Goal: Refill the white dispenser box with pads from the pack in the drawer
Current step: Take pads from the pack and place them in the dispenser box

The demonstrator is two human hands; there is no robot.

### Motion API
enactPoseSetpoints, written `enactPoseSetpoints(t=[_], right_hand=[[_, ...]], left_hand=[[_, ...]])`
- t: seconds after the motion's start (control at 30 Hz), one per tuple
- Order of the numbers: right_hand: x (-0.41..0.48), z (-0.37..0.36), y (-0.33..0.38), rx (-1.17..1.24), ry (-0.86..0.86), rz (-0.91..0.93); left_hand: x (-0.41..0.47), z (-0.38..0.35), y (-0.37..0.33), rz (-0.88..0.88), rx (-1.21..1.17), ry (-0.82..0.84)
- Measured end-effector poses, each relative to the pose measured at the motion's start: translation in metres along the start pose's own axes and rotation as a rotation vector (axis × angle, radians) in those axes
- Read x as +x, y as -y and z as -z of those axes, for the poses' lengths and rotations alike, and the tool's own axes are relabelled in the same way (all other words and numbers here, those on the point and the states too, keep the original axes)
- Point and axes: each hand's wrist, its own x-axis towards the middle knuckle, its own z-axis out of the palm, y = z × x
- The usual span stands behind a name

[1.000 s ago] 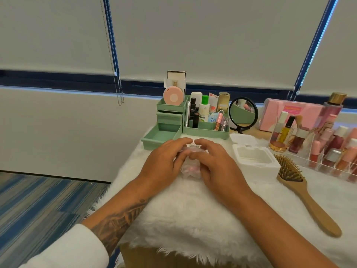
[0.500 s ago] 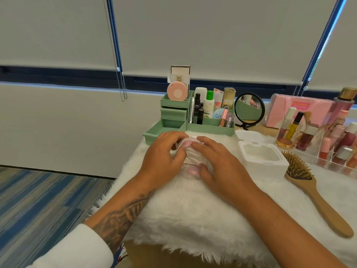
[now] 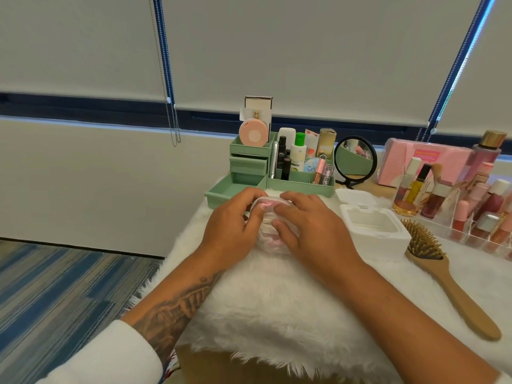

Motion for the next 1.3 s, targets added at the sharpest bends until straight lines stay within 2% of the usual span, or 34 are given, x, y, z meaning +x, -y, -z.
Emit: enactPoseSetpoints(t=[0.13, 0.37, 0.63, 0.83, 1.03, 1.23, 1.3], right_hand=[[0.011, 0.002, 0.002, -0.128, -0.043, 0.049], [0.018, 0.008, 0.009, -0.175, 0.042, 0.074], [0.002, 0.006, 0.005, 0.0, -0.012, 0.01], [-0.005, 0.001, 0.001, 0.157, -0.114, -0.086], [-0.005, -0.002, -0.003, 0.126, -0.065, -0.062], [-0.006, 0.01, -0.006, 0.247, -0.256, -0.048], [-0.006, 0.02, -0.01, 0.301, -0.29, -0.069]], left_hand=[[0.0, 0.0, 0.001, -0.013, 0.003, 0.012], [0.001, 0.0, 0.001, 0.005, 0.018, 0.043], [0.002, -0.002, 0.006, 0.059, 0.054, 0.088], [0.0, -0.002, 0.001, -0.01, 0.021, 0.141], [0.0, -0.003, 0.004, -0.026, 0.024, 0.112], [0.0, -0.002, -0.001, 0.003, 0.115, 0.127], [0.001, -0.002, -0.002, -0.042, 0.152, 0.099]])
